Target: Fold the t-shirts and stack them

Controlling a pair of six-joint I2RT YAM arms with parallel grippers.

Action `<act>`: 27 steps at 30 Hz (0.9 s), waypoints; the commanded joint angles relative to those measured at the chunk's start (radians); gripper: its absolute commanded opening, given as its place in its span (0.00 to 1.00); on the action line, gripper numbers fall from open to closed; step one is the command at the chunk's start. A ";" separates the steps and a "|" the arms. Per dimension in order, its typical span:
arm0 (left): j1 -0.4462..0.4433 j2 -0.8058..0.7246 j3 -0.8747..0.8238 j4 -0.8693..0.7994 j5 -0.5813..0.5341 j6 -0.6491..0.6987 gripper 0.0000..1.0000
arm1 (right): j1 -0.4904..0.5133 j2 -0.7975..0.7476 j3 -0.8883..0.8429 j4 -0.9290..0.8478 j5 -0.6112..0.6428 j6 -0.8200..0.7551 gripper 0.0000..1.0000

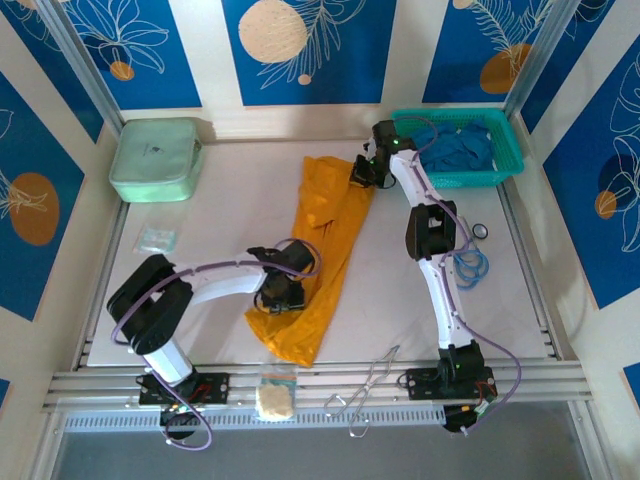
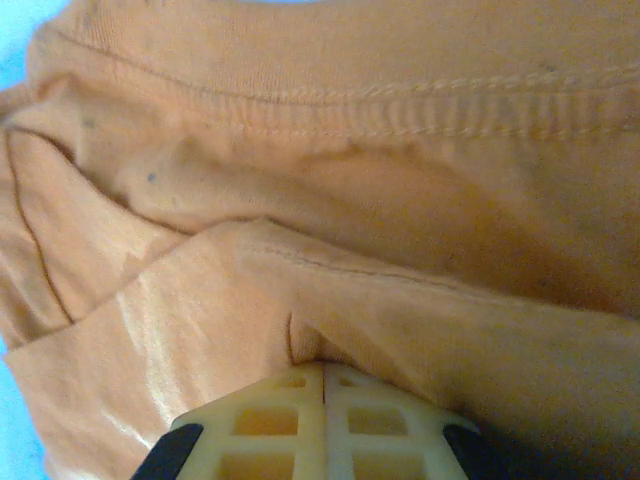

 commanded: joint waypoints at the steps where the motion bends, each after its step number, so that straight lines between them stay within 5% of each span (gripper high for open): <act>1: -0.020 0.001 0.031 -0.118 -0.018 -0.050 0.41 | -0.011 0.000 0.056 0.029 -0.079 0.048 0.00; 7: -0.006 -0.071 0.177 -0.402 -0.256 0.004 0.54 | -0.021 -0.196 -0.034 0.010 -0.064 -0.001 0.01; 12: 0.035 -0.080 0.302 -0.520 -0.402 0.073 0.58 | -0.012 -0.551 -0.446 0.090 0.062 -0.025 0.00; 20: 0.168 0.055 0.445 -0.373 -0.324 0.260 0.52 | 0.009 -1.050 -1.262 0.371 0.097 0.109 0.00; 27: 0.176 0.108 0.398 -0.327 -0.232 0.263 0.36 | 0.108 -1.032 -1.347 0.376 0.151 0.178 0.00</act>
